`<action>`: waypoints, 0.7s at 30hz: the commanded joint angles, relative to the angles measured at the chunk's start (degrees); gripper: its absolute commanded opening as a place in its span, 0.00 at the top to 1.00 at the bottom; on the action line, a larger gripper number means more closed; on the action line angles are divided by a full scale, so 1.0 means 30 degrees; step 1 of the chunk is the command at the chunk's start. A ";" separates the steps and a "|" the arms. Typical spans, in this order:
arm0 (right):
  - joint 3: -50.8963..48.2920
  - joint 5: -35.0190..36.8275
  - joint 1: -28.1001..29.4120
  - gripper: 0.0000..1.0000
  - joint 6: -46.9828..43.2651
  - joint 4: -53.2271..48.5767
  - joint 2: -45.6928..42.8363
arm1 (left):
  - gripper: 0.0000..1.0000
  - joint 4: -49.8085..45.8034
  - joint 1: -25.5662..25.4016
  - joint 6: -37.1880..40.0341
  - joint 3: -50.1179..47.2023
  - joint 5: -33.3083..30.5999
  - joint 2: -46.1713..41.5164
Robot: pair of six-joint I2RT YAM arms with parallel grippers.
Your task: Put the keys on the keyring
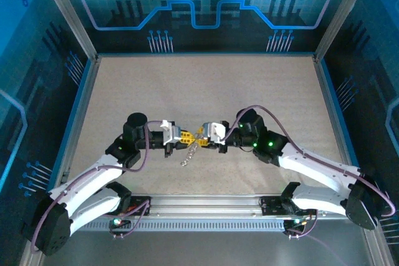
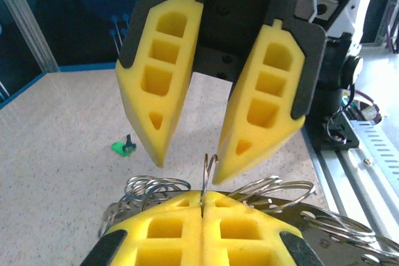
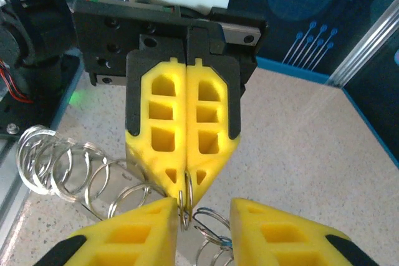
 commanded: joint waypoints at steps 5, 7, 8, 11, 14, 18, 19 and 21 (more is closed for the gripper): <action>-0.0945 -0.1817 -0.0785 0.74 0.1555 0.2527 -0.0938 | 1.00 0.4301 -0.0143 -0.2054 -0.0657 0.1826 -0.0392; -0.1099 -0.1835 -0.0772 0.74 0.1597 0.2529 -0.1053 | 1.00 0.4502 -0.0140 -0.2148 -0.0688 0.1859 -0.0381; -0.1145 -0.1837 -0.0810 0.73 0.1657 0.2518 -0.1086 | 1.00 0.4432 -0.0141 -0.2109 -0.0645 0.1780 -0.0385; -0.1099 -0.2072 -0.0815 0.73 0.1766 0.3000 -0.1145 | 1.00 0.4343 -0.0137 -0.2058 -0.0649 0.1654 -0.0348; -0.1022 -0.2299 -0.0777 0.74 0.1731 0.2869 -0.1146 | 1.00 0.4409 -0.0141 -0.2043 -0.0585 0.1767 -0.0264; -0.0999 -0.2399 -0.0768 0.75 0.1883 0.3074 -0.0862 | 1.00 0.4575 -0.0169 -0.2158 -0.0599 0.1841 -0.0210; -0.0927 -0.2466 -0.0739 0.76 0.1887 0.3054 -0.0781 | 1.00 0.4670 -0.0169 -0.2236 -0.0627 0.1947 -0.0209; -0.0813 -0.2474 -0.0684 0.75 0.1819 0.2966 -0.0591 | 1.00 0.4963 -0.0169 -0.2284 -0.0633 0.2059 -0.0109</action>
